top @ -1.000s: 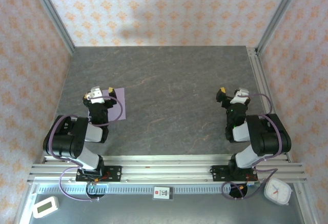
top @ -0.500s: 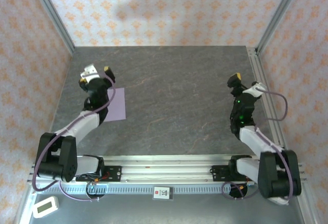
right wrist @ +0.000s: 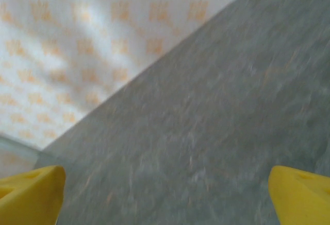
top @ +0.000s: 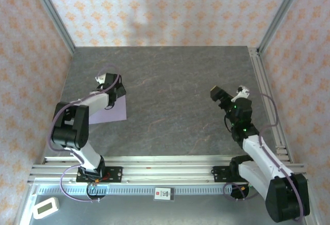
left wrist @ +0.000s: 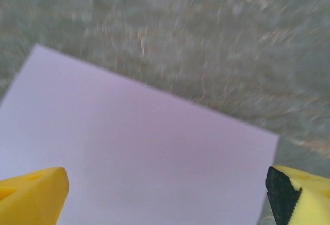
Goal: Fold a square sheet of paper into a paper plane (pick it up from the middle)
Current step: Move the square sheet of paper to the center of the table.
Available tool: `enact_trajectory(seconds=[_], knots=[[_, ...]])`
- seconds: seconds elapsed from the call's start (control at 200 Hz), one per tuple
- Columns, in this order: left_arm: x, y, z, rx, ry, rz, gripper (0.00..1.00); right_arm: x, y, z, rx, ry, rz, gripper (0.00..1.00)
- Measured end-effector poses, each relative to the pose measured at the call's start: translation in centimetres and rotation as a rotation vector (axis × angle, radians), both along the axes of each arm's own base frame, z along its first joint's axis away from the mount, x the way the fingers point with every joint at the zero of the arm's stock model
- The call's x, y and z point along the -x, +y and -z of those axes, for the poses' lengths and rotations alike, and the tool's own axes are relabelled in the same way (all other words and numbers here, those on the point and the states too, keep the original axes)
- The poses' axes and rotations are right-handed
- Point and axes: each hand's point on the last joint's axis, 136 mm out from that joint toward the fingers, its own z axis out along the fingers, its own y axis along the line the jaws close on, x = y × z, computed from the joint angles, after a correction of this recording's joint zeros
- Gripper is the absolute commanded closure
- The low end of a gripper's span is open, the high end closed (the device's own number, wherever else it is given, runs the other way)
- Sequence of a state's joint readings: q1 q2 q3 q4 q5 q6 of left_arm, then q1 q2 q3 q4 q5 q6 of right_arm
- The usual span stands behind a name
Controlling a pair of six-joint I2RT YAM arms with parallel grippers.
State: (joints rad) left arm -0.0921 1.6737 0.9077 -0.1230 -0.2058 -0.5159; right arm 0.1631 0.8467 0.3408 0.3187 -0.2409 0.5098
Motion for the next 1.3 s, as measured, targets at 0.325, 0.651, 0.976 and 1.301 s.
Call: enact_trajectory(seconds=[0.325,0.651,0.976,1.301], knots=[[0.6,-1.2,2.7,0.040,0.028,-0.009,0.00,3.2,2.5,5.2,-0.038,0.178,-0.162,0.00],[1.2,-4.5,3.6,0.062,0.042,0.043,0.00,3.5,2.8,4.6,-0.037,0.206,-0.181,0.00],[1.5,-11.9,3.5,0.113,-0.046,0.156,0.00,3.4,2.8,3.5,-0.030,0.195,-0.184,0.00],[3.7,-26.7,1.9,0.327,-0.128,0.322,0.00,3.7,2.7,3.7,-0.021,0.229,-0.186,0.00]])
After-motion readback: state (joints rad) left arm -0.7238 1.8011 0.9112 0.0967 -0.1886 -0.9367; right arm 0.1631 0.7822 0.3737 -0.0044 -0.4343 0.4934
